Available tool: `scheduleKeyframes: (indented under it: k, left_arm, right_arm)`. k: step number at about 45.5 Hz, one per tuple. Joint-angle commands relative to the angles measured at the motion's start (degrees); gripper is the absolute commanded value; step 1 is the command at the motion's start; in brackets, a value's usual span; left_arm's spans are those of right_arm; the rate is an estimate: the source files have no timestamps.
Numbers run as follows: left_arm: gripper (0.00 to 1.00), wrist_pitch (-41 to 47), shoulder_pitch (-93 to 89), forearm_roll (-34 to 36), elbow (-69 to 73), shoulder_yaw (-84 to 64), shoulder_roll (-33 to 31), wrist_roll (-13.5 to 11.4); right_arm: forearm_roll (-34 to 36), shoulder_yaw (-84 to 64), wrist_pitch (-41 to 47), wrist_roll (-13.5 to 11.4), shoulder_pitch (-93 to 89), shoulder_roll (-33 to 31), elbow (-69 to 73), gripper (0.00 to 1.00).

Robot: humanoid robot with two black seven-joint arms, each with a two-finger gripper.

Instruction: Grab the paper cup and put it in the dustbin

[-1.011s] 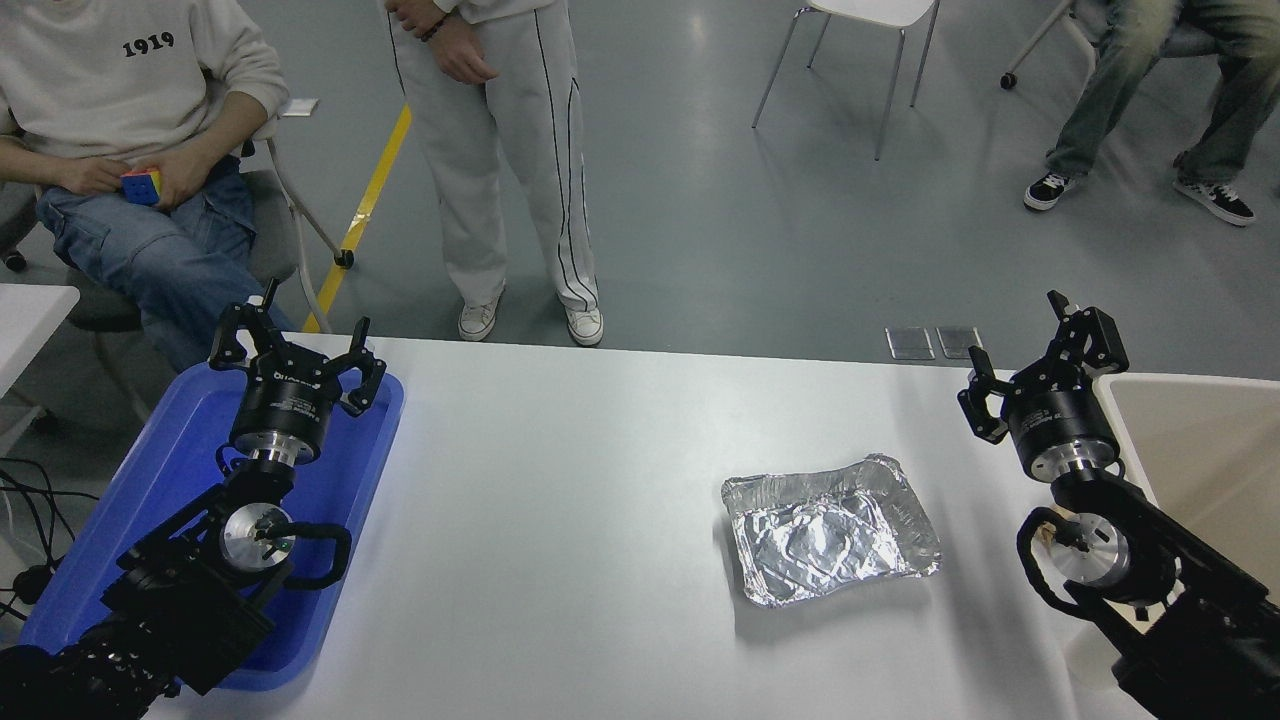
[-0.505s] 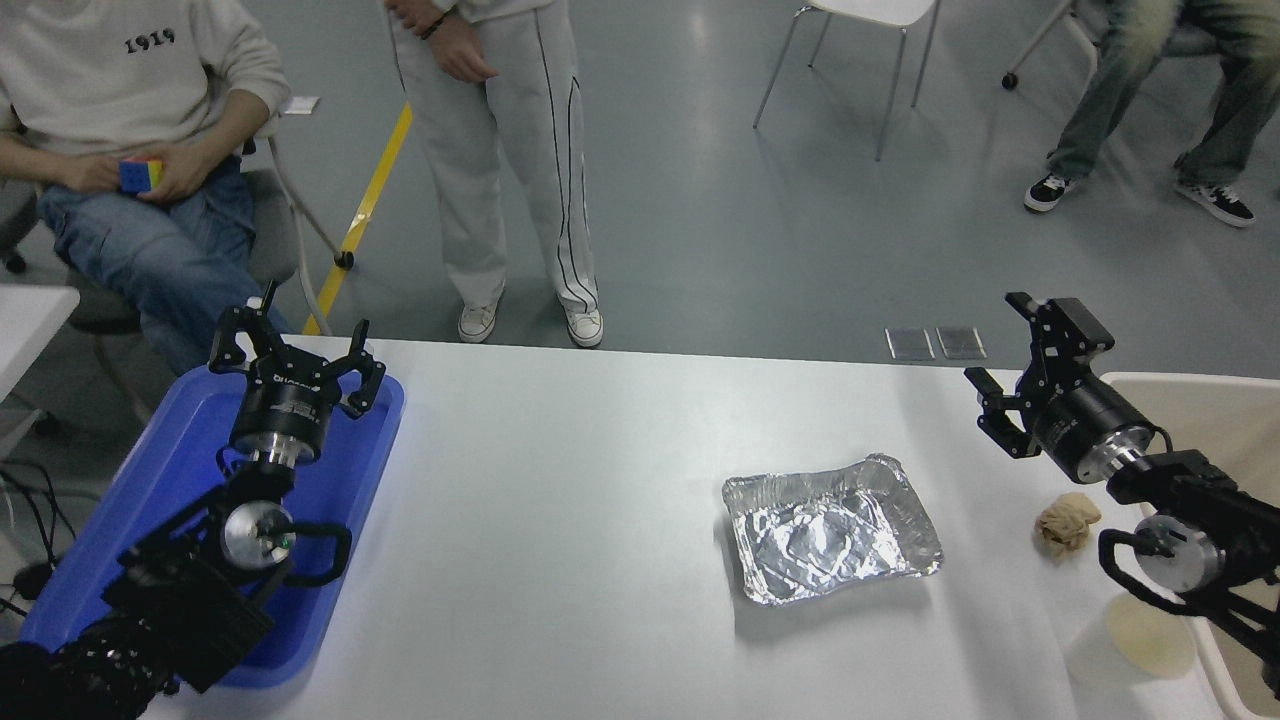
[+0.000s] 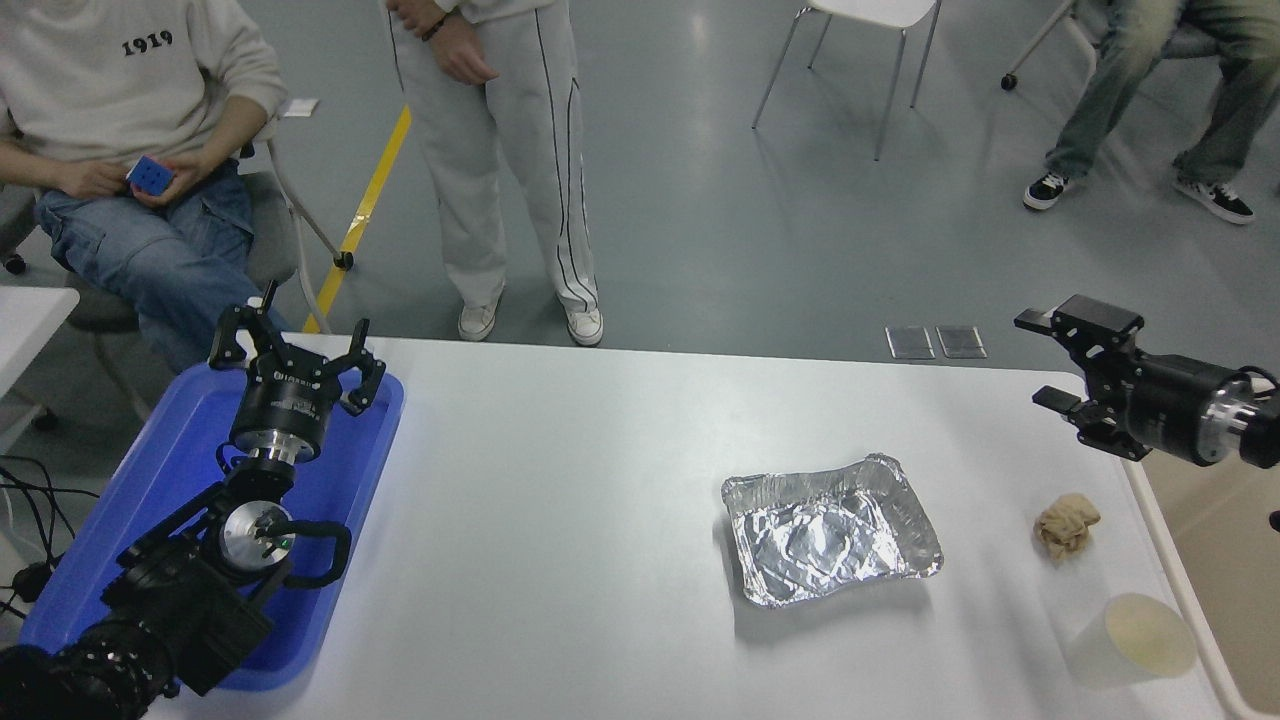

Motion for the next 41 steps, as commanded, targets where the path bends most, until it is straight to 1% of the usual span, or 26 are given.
scheduleKeyframes:
  k: [1,6,8,13,16,19,22,26,28,33,38,41]
  left_arm:
    - [1.0,0.0,0.0,0.0,0.0,-0.07,0.0,0.0]
    - [1.0,0.0,0.0,0.0,0.0,0.02,0.0,0.0]
    - [1.0,0.0,0.0,0.0,0.0,0.02,0.0,0.0]
    - [1.0,0.0,0.0,0.0,0.0,0.02,0.0,0.0]
    - [1.0,0.0,0.0,0.0,0.0,0.02,0.0,0.0]
    - [1.0,0.0,0.0,0.0,0.0,0.02,0.0,0.0]
    - [1.0,0.0,0.0,0.0,0.0,0.02,0.08,0.0]
    - [1.0,0.0,0.0,0.0,0.0,0.02,0.08,0.0]
    - [1.0,0.0,0.0,0.0,0.0,-0.07,0.08,0.0]
    - [1.0,0.0,0.0,0.0,0.0,0.02,0.08,0.0]
    - [1.0,0.0,0.0,0.0,0.0,0.02,0.08,0.0]
    - [1.0,0.0,0.0,0.0,0.0,-0.07,0.08,0.0]
  right_arm:
    - [-0.06,-23.72,10.71,-0.03,20.53,1.62,0.64,1.0]
    - [-1.37,-33.05,13.27,-0.56,27.48,6.36,1.77,1.0]
    - [-2.95,-36.12,13.27,-0.65,29.67,7.95,2.65,1.0]
    - [-11.37,-40.7,13.44,-1.61,36.0,9.71,4.41,1.0]
    - [-16.3,-41.59,13.97,-3.72,38.55,10.59,5.99,1.0]
    - [-19.47,-42.29,14.59,-6.97,40.84,11.47,7.23,1.0]
    - [-20.8,-42.47,15.81,-10.22,43.13,12.26,7.58,1.0]
    - [-21.41,-42.47,19.68,-12.86,45.76,14.1,7.58,1.0]
    - [-21.5,-42.38,21.79,-13.39,47.26,14.98,7.58,1.0]
    - [-21.76,-42.29,24.87,-13.57,50.34,16.83,7.58,1.0]
    - [-24.48,-42.38,27.15,-13.57,52.27,18.76,7.67,1.0]
    - [-26.15,-42.73,28.83,-14.01,53.59,20.17,7.76,1.0]
